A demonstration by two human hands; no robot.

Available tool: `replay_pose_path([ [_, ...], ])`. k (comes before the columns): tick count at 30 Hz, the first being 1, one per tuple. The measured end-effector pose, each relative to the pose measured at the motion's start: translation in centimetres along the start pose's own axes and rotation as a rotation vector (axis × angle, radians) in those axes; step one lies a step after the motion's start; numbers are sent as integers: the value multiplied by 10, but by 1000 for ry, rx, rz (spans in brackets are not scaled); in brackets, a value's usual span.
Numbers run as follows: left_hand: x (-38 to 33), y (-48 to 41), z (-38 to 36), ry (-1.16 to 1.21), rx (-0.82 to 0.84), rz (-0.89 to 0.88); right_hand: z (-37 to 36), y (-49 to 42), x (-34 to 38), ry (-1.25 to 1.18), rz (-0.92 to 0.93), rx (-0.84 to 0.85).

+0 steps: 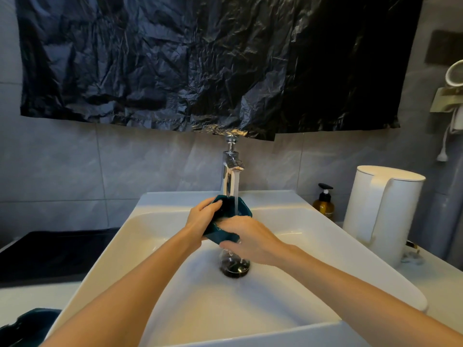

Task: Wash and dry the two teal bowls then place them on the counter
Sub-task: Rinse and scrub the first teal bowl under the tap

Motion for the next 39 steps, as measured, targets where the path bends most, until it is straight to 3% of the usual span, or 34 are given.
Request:
replay_pose_path([
  [4, 10, 1, -3, -65, 107, 106, -1, 0, -4, 324, 117, 91],
  [7, 10, 3, -6, -88, 135, 129, 2, 3, -14, 522, 42, 114],
  [10, 8, 3, -6, -67, 112, 127, 5, 7, -12, 502, -9, 76],
  [14, 8, 4, -5, -81, 124, 158, 1, 3, -2, 244, 27, 151],
  [17, 6, 6, -5, -90, 158, 182, 4, 0, -8, 359, 54, 126],
  [24, 2, 2, -5, -113, 58, 70, 2, -1, -14, 620, -94, 92],
  [26, 0, 2, -3, -78, 17, 40, 4, 0, -7, 542, -77, 57],
  [30, -4, -2, 3, -60, -31, -8, 8, 1, 4, 96, -127, -70],
  [34, -5, -3, 6, -100, -28, -22, -7, 0, 9, -169, -159, 52],
  [39, -4, -4, 6, -152, -30, -28, 7, 8, -12, 503, -3, 93],
])
Point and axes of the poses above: each hand's wrist, its own y-axis away from the middle knuckle, its own z-axis out of the back of the hand, x = y × z, the point moved 4 cm from there along -y, towards the middle knuckle, and after that the axes turned 6 degrees about x, right-handed, at the moved point
